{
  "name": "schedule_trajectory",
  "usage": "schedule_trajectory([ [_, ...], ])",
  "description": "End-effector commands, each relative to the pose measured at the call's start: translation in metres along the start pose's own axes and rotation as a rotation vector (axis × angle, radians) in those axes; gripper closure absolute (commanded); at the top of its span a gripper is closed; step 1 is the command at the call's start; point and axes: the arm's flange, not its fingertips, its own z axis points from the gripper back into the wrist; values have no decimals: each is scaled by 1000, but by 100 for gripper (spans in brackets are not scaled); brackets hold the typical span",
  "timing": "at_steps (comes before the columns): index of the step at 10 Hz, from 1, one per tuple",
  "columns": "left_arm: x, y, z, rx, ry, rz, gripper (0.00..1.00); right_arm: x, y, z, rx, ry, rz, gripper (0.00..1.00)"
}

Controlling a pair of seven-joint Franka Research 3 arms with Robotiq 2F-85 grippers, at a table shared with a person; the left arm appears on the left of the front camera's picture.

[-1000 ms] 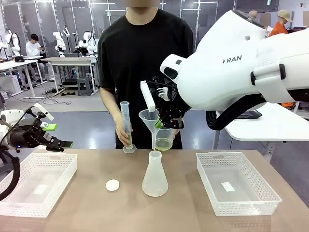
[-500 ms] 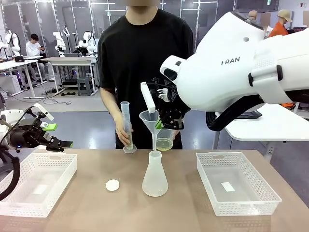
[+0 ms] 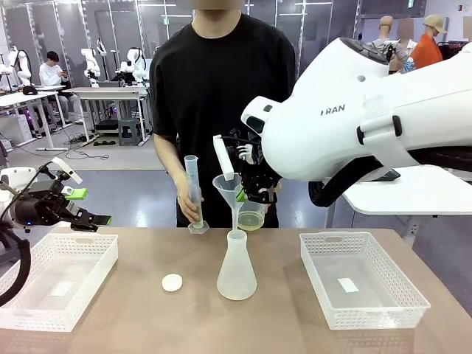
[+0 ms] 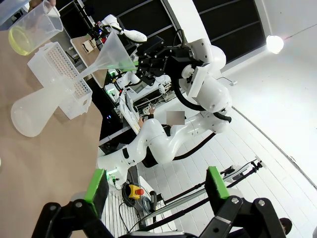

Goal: Prepare the solutions needed for the experiment.
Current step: Pick up the Plastic Funnel and insert it into the Big flask.

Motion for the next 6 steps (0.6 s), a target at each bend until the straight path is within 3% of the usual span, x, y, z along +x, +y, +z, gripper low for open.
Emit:
schedule_trajectory([
  [1,1,-1,0,-2,-2,-4,0,-1,-5,-8,-3,3,-17,96],
  [6,1,-1,0,-2,-2,-4,0,-13,4,-35,25,-10,-41,96],
])
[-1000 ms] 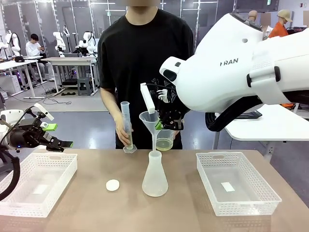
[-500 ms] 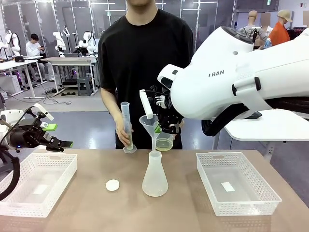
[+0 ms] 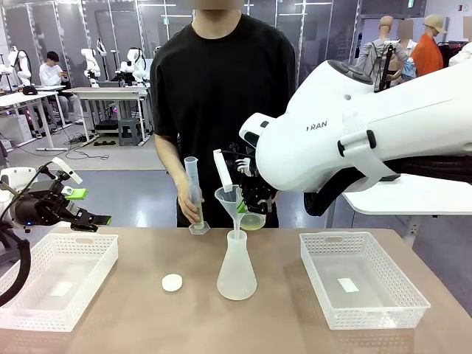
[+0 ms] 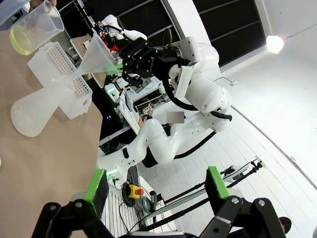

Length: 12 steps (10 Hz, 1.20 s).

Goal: Prepare the solutions needed for the experiment.
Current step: Pick up the Plastic Funnel and insert it into the Big flask.

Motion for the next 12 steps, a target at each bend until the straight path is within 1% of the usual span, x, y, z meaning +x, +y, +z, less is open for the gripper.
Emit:
schedule_trajectory([
  [1,1,-1,-1,-2,-2,-4,0,-5,0,-10,-15,-40,-8,96],
  [7,1,-1,-1,-2,-2,-4,0,-19,14,-32,12,-32,-23,96],
  [9,1,-1,-1,-2,-2,-4,0,-23,18,-38,18,-54,-29,96],
  [12,1,-1,-1,-2,-2,-4,0,-24,25,-43,26,-55,-17,96],
])
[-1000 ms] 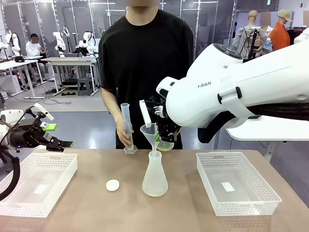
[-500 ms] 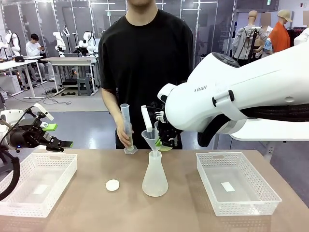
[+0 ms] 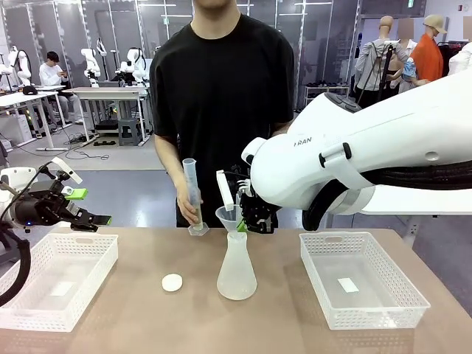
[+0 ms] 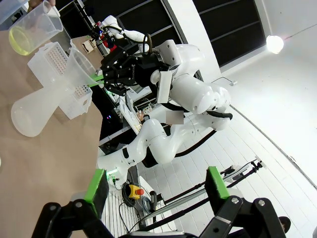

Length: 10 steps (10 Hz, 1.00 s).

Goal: Prepare the solutions needed for the experiment.
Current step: Pick up the Plastic Funnel and insert it into the Big flask.

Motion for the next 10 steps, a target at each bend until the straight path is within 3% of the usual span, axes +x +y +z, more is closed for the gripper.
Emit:
schedule_trajectory([
  [1,1,-1,-1,-2,-1,-4,0,-9,7,-5,-18,-16,30,89],
  [4,1,-1,-1,-2,-1,-4,0,-8,13,-6,-18,-13,49,61],
  [10,1,-1,-1,-2,-1,-4,0,-2,7,-5,2,4,27,61],
])
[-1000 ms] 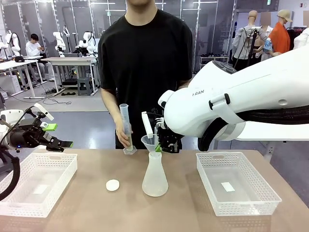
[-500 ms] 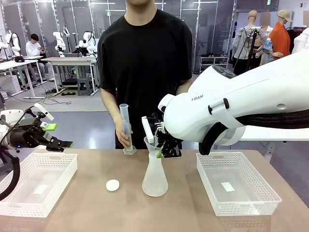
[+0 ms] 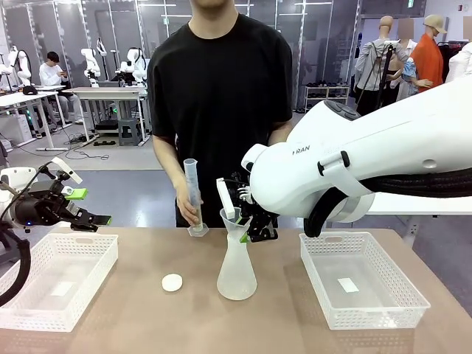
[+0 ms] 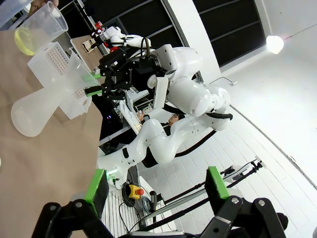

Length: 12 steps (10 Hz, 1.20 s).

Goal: Prepare the solutions needed for the experiment.
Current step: Pick up the Plastic Funnel and insert it into the Big flask, then once the solution is in the Big flask , pick up the Plastic Funnel and place it back into the right Organizing basket.

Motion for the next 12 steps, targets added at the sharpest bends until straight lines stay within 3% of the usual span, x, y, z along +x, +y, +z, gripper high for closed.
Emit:
schedule_trajectory([
  [1,1,-1,-1,-2,-2,-4,0,0,-1,1,2,-4,-3,61],
  [9,1,-1,-1,-2,-2,-4,0,11,5,4,-16,0,4,60],
  [10,1,-1,-1,-2,-2,-4,0,17,7,9,-28,0,4,40],
  [11,1,-1,-1,-2,-2,-4,0,20,7,11,-34,0,18,40],
  [12,1,-1,-1,-2,-2,-4,0,21,6,12,-43,0,10,20],
])
